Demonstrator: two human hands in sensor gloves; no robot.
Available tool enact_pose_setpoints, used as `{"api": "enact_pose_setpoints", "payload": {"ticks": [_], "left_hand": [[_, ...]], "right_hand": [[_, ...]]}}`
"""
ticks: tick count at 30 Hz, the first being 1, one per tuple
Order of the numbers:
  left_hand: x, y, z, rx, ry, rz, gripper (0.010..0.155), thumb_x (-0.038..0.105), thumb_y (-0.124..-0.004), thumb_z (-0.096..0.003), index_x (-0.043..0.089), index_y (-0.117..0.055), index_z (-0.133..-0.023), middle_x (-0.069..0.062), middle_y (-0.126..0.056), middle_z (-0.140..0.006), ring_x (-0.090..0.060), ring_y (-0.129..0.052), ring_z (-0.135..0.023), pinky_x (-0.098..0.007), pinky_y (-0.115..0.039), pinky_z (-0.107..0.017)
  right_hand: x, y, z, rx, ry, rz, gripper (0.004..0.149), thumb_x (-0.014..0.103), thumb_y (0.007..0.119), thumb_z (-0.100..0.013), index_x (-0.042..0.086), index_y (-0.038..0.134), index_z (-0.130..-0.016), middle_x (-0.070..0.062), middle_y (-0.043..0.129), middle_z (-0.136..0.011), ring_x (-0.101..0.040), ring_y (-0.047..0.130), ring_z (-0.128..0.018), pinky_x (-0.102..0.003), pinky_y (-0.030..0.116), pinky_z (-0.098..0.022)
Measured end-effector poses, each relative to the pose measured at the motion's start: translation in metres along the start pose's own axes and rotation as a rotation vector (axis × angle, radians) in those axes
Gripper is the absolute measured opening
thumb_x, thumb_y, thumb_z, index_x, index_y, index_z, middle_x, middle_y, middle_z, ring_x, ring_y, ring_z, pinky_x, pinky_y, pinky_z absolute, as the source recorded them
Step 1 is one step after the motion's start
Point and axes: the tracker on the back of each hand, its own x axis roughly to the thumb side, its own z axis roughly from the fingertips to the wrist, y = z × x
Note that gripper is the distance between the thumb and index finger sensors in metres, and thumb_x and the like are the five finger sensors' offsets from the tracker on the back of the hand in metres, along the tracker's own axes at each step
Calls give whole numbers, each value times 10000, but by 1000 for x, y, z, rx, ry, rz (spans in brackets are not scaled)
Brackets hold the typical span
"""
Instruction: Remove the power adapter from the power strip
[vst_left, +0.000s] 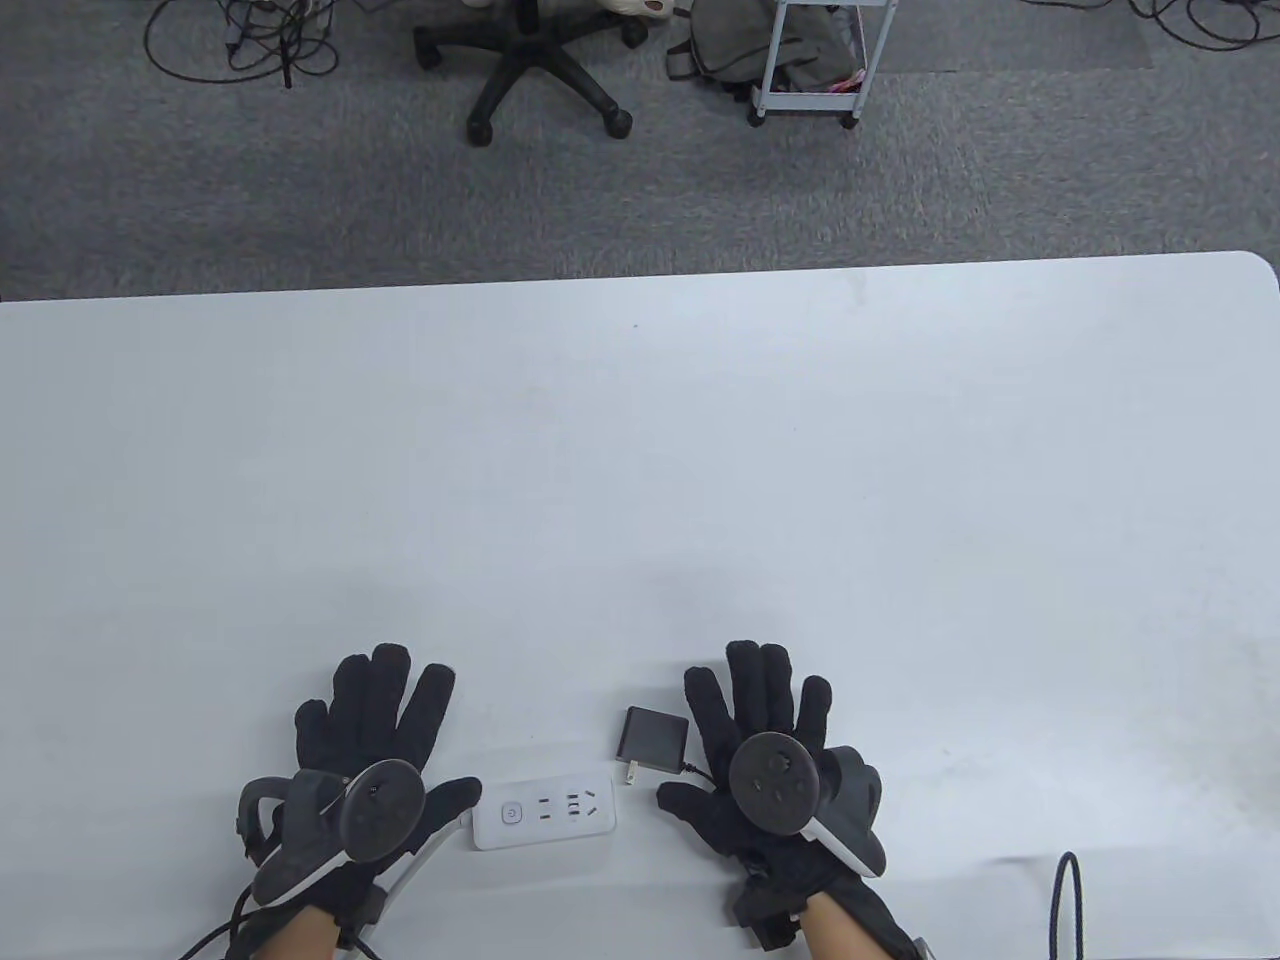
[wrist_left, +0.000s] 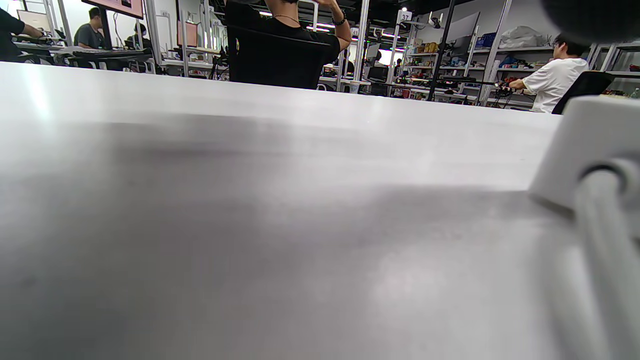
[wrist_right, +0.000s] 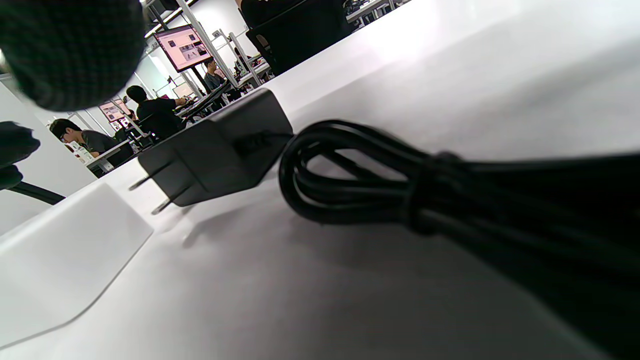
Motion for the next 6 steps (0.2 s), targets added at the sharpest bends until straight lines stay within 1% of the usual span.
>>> {"api": "enact_pose_setpoints", "payload": {"ticks": [6], "left_hand": [[0,0,0,-2,-3,-1,971,756,-664,-361,365,-229,-1136,-76,-124,-1251,-474,-251,-1152,-726,-360,-748]], "right_hand": [[-1,0,0,11,4,-8,961,681,748,-305,526,0,-888,70,-122,-1061,-195,-98,-1026,-554,-35,-711]]}}
